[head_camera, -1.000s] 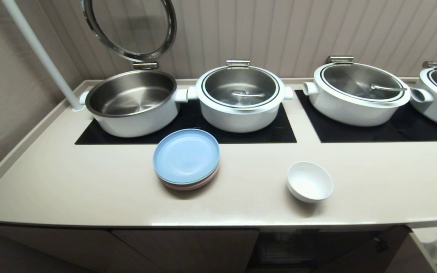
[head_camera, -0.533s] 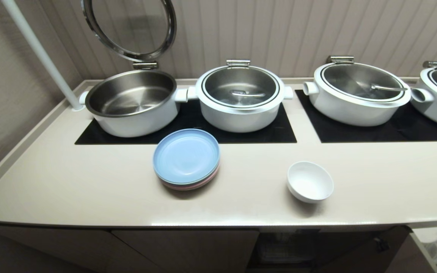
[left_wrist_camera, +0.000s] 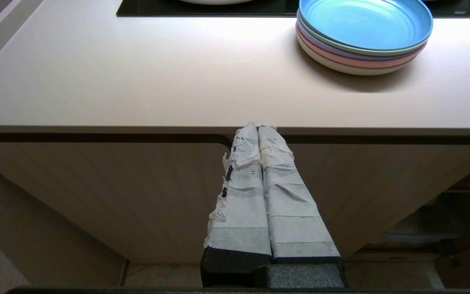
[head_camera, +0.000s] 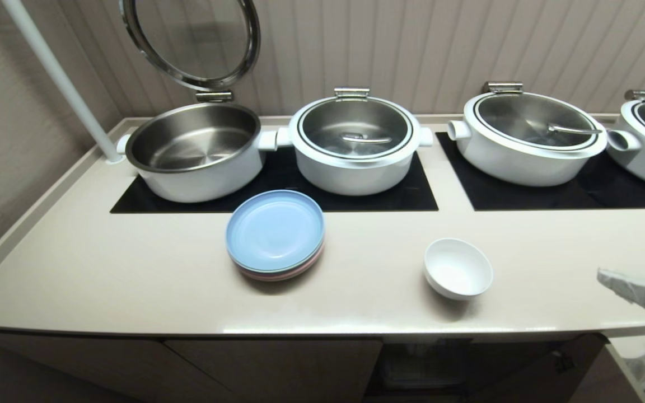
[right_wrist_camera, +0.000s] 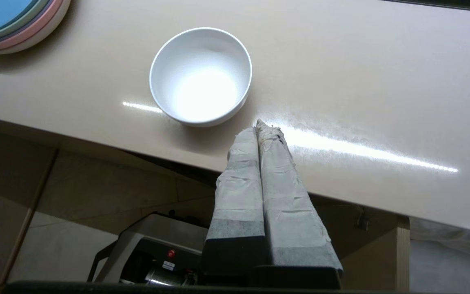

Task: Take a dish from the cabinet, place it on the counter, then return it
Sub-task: Pick up the bowl from the table

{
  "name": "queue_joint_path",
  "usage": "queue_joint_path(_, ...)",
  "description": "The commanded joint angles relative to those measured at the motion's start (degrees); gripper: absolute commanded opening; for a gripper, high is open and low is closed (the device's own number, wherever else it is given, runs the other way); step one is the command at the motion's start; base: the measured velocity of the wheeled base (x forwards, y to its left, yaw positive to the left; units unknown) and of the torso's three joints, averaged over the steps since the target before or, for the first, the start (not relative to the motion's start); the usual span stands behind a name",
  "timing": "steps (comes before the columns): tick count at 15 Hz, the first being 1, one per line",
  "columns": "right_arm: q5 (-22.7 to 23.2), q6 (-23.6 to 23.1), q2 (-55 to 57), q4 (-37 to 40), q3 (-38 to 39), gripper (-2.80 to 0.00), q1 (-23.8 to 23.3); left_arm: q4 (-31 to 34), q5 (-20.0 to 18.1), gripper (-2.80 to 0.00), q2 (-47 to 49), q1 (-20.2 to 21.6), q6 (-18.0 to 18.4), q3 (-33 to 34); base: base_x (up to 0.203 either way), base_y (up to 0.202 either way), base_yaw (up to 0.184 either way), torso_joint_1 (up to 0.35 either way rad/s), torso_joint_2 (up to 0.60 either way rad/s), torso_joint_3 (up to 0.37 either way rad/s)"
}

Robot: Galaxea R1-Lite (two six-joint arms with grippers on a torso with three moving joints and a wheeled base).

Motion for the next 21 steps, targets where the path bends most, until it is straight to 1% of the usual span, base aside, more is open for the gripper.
queue_joint_path(1,0.34,0.11,13.08,0.17,-7.15,-2.8,0.03,-0.01,-0.02,-2.8,0.0,-0.01,-0.05,0.01,0.0,0.0,0.0,0.0,0.0,0.0)
queue_joint_path(3,1.13,0.3,19.1,1.33,-13.44,-2.8,0.04,-0.01,-0.02,-2.8,0.0,-0.01,-0.05,0.01,0.0,0.0,0.0,0.0,0.0,0.0)
queue_joint_path(4,2.37,0.34,21.43,3.34,-17.01,-2.8,0.03,-0.01,-0.02,-2.8,0.0,0.02,-0.05,0.01,0.0,0.0,0.0,0.0,0.0,0.0)
queue_joint_path(6,4.54,0.34,25.06,10.05,-23.28,-2.8,0.04,-0.01,-0.02,-2.8,0.0,-0.01,-0.05,0.01,0.0,0.0,0.0,0.0,0.0,0.0)
queue_joint_path(9,5.65,0.3,29.87,20.12,-30.84,-2.8,0.02,-0.01,-0.02,-2.8,0.0,0.07,-0.05,0.01,0.0,0.0,0.0,0.0,0.0,0.0)
queue_joint_path(11,6.68,0.26,32.27,25.42,-35.18,-2.8,-0.02,-0.01,-0.02,-2.8,0.0,-0.01,-0.05,0.01,0.0,0.0,0.0,0.0,0.0,0.0)
queue_joint_path(16,6.98,0.19,39.14,37.79,-46.15,-2.8,-0.29,-0.01,-0.02,-2.8,0.0,0.07,-0.05,0.01,0.0,0.0,0.0,0.0,0.0,0.0)
queue_joint_path(18,7.0,0.09,41.89,40.98,-49.85,-2.8,-0.33,-0.01,-0.02,-2.8,0.0,-0.01,-0.05,0.01,0.0,0.0,0.0,0.0,0.0,0.0)
queue_joint_path(21,6.9,0.21,45.25,42.55,-53.71,-2.8,-0.28,-0.01,-0.02,-2.8,0.0,-0.01,-0.05,0.01,0.0,0.0,0.0,0.0,0.0,0.0)
